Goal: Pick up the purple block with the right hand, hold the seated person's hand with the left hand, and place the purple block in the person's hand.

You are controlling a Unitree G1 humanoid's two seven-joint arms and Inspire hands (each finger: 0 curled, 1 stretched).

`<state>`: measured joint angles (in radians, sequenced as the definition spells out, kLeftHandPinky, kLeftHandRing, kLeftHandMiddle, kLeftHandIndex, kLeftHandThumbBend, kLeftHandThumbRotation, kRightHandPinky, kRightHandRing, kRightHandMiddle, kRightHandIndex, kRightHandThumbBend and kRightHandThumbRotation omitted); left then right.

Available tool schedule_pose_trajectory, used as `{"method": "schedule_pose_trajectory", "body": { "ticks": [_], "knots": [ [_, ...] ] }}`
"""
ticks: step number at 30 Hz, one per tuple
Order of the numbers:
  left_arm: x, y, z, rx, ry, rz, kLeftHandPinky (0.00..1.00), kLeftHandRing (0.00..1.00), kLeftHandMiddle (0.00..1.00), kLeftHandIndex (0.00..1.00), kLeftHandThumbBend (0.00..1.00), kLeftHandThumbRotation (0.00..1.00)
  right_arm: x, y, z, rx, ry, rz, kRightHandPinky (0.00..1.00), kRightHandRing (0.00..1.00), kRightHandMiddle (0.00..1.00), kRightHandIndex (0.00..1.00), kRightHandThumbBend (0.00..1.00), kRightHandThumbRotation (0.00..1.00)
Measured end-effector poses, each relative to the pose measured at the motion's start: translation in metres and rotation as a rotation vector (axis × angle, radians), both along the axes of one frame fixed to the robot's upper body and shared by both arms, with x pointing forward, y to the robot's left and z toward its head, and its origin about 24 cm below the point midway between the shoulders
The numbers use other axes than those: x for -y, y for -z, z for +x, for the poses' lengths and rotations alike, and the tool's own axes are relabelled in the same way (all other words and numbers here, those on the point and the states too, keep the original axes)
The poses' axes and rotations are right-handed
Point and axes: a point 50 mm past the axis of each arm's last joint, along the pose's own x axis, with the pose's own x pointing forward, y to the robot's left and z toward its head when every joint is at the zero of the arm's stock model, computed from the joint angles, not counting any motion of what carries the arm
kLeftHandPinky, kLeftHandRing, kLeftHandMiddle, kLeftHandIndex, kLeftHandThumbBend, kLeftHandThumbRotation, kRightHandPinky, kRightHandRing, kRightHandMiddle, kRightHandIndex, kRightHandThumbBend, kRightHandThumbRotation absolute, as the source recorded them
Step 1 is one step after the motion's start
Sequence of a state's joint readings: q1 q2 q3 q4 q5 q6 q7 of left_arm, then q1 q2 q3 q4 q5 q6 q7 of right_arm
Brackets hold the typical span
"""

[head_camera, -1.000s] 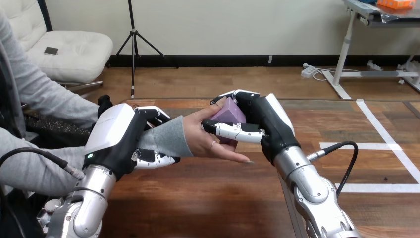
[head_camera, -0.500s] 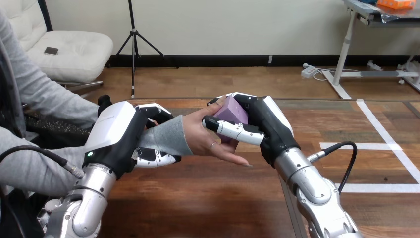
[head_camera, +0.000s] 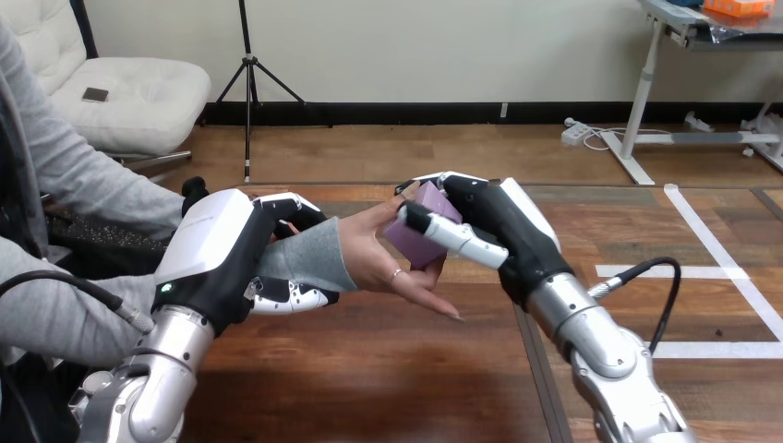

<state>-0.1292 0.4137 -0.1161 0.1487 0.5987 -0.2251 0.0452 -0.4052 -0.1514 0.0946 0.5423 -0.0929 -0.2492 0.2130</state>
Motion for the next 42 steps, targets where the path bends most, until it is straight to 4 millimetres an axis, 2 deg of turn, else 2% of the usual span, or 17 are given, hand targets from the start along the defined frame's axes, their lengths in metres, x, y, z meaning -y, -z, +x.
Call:
{"method": "schedule_pose_trajectory", "body": {
  "ticks": [11, 12, 23, 34, 42],
  "knots": [
    [-0.003, 0.000, -0.005, -0.001, 0.001, 0.015, 0.62, 0.72, 0.74, 0.70, 0.80, 0.31, 0.008, -0.001, -0.002, 0.012, 0.014, 0.011, 0.60, 0.67, 0.68, 0.68, 1.00, 0.89],
    [-0.004, 0.000, -0.005, -0.001, 0.001, 0.016, 0.63, 0.72, 0.74, 0.71, 0.84, 0.34, 0.009, -0.001, -0.002, 0.013, 0.015, 0.012, 0.60, 0.67, 0.68, 0.69, 1.00, 0.90],
    [-0.006, 0.000, -0.009, -0.007, 0.009, 0.028, 0.69, 0.74, 0.75, 0.74, 0.97, 0.50, 0.008, -0.005, -0.005, 0.032, -0.001, 0.015, 0.62, 0.69, 0.69, 0.70, 1.00, 0.92],
    [-0.008, 0.002, -0.016, -0.024, 0.010, -0.004, 0.71, 0.75, 0.76, 0.76, 1.00, 0.63, 0.007, -0.010, -0.007, 0.050, -0.018, 0.022, 0.63, 0.71, 0.70, 0.72, 1.00, 0.92],
    [-0.011, 0.006, -0.022, -0.041, 0.005, -0.043, 0.66, 0.73, 0.76, 0.76, 1.00, 0.70, 0.008, -0.013, -0.009, 0.057, -0.023, 0.042, 0.64, 0.74, 0.73, 0.75, 1.00, 0.96]
  ]
}}
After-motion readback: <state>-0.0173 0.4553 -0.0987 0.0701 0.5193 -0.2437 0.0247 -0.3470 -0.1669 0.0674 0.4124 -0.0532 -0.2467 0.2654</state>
